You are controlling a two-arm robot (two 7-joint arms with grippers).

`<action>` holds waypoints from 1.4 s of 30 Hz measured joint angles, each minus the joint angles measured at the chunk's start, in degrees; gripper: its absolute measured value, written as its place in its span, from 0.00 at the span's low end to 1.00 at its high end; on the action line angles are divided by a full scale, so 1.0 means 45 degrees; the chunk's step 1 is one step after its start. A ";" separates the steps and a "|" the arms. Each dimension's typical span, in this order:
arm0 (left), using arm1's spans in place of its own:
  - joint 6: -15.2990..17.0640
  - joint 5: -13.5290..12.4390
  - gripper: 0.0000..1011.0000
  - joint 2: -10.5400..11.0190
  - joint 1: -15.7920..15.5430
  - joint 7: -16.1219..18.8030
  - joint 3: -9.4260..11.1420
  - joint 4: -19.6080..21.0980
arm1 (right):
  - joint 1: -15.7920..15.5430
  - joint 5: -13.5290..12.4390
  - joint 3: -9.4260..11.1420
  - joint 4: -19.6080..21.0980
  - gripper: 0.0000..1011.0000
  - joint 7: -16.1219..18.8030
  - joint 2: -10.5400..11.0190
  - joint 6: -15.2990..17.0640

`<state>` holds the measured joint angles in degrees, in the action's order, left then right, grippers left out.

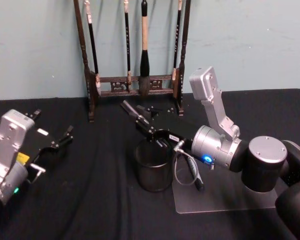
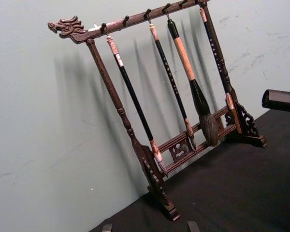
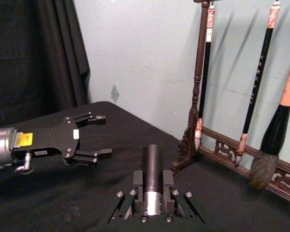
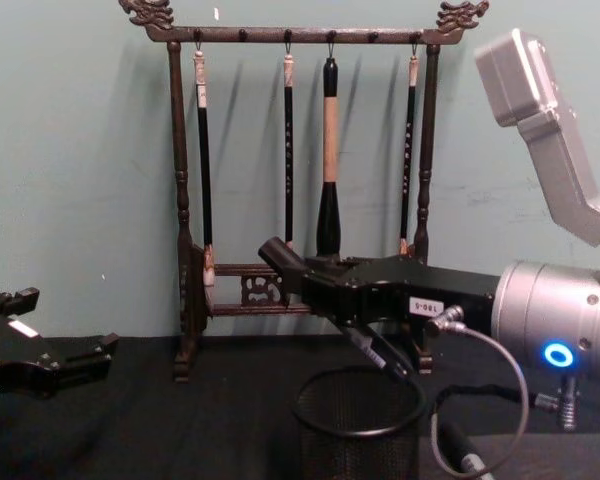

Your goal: Pick up the water-based marker from the table and place it into the pen holder.

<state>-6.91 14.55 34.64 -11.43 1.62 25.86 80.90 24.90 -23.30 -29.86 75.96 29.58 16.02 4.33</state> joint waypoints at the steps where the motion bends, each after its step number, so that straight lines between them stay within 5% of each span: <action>1: 0.0000 0.0000 1.00 0.0000 0.0000 0.0000 0.0000 0.0001 | 0.0000 0.0011 -0.0023 -0.0019 0.24 -0.0057 -0.0003 -0.0016; 17: 0.0000 0.0000 1.00 0.0000 0.0000 0.0000 0.0001 0.0001 | -0.0011 0.0016 0.0022 0.0022 0.24 -0.0037 0.0009 0.0005; 26: 0.0000 0.0000 1.00 0.0000 0.0000 0.0000 0.0000 0.0000 | -0.0015 0.0016 0.0033 0.0032 0.47 -0.0028 0.0010 0.0016; 32: 0.0000 -0.0001 1.00 0.0000 0.0000 0.0000 0.0000 0.0000 | -0.0015 0.0016 0.0034 0.0032 0.78 -0.0027 0.0010 0.0023; 42: 0.0000 0.0000 1.00 0.0000 0.0000 0.0000 0.0000 0.0000 | -0.0015 0.0016 0.0033 0.0031 0.99 -0.0027 0.0011 0.0023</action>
<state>-6.91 14.55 34.65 -11.43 1.62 25.86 80.90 24.83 -23.23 -29.71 76.10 29.46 16.07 4.43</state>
